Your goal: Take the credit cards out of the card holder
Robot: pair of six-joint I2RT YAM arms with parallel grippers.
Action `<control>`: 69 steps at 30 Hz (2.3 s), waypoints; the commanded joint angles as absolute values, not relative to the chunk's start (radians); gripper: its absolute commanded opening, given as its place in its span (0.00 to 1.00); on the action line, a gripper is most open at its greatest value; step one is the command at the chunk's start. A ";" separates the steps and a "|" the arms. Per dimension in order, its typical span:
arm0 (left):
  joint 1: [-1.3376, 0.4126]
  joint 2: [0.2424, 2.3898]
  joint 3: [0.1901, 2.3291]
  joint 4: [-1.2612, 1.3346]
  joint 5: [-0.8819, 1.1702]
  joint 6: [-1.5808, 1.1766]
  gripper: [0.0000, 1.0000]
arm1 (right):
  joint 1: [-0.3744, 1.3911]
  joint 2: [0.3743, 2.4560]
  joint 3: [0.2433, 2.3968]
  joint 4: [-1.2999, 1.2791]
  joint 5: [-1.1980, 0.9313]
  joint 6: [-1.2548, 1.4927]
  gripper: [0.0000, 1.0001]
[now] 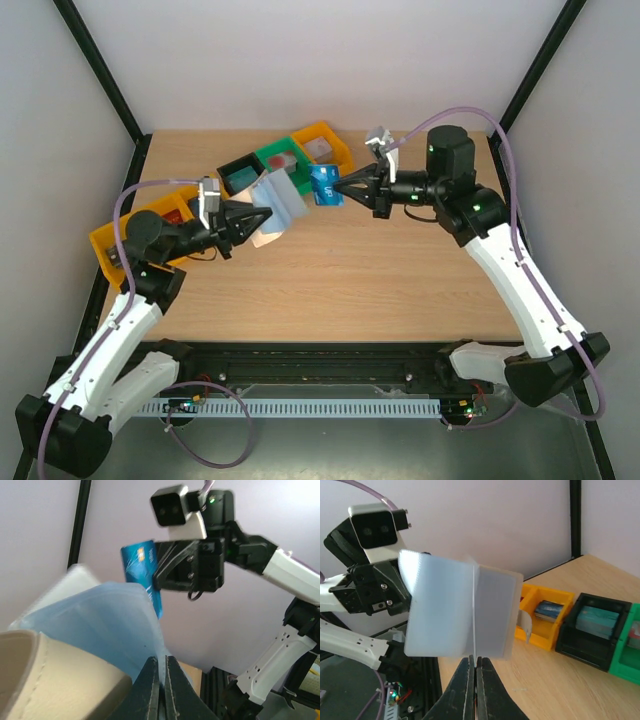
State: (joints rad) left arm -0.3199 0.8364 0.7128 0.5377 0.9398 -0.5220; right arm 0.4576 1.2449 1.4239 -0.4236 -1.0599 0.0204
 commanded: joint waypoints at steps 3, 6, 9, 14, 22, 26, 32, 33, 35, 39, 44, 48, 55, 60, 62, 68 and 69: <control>-0.317 0.884 0.648 0.229 0.844 -0.335 0.02 | 0.381 1.155 1.447 -0.472 -0.928 -0.004 0.02; -0.358 0.930 0.595 0.156 0.853 -0.290 0.02 | 0.379 1.137 1.434 -0.450 -0.916 0.036 0.02; -0.455 0.951 0.598 0.136 0.854 -0.195 0.02 | 0.378 1.137 1.414 -0.457 -0.924 0.068 0.02; -0.493 1.028 0.568 0.289 0.888 -0.331 0.02 | 0.378 1.114 1.370 -0.410 -0.930 0.122 0.02; -0.346 0.959 0.488 0.005 0.240 -0.285 0.99 | 0.381 1.160 1.355 -0.426 -0.959 0.232 0.02; -0.297 0.693 0.510 0.075 0.392 -0.005 1.00 | 0.422 1.200 1.370 -0.456 -0.968 0.262 0.02; -0.368 0.397 0.446 0.261 0.511 0.940 0.99 | 0.520 1.295 1.449 -0.536 -0.977 0.239 0.02; -0.388 0.386 0.427 0.290 0.494 1.122 0.99 | 0.536 1.311 1.466 -0.551 -0.977 0.239 0.02; -0.410 0.392 0.373 0.429 0.489 1.426 0.99 | 0.563 1.335 1.484 -0.557 -1.006 0.259 0.02; -0.414 0.490 0.355 0.638 0.585 1.725 0.94 | 0.612 1.354 1.501 -0.563 -1.082 0.263 0.02; -0.423 0.575 0.368 0.699 0.701 1.958 0.84 | 0.669 1.382 1.523 -0.609 -1.023 0.256 0.02; -0.466 0.646 0.380 0.776 0.680 2.021 0.77 | 0.736 1.403 1.495 -0.499 -1.018 0.319 0.02; -0.528 0.675 0.404 0.765 0.609 2.023 0.50 | 0.787 1.461 1.519 -0.459 -1.025 0.335 0.02; -0.543 0.666 0.402 0.764 0.568 1.997 0.05 | 0.797 1.484 1.539 -0.512 -1.022 0.284 0.02; -0.549 0.649 0.398 0.748 0.552 1.969 0.02 | 0.795 1.478 1.548 -0.524 -1.008 0.259 0.02; -0.591 0.549 0.435 0.357 0.372 1.831 0.02 | 0.693 1.443 1.534 -0.512 -0.741 0.337 0.36; -0.600 0.540 0.464 0.247 0.318 1.776 0.02 | 0.660 1.434 1.521 -0.507 -0.701 0.360 0.46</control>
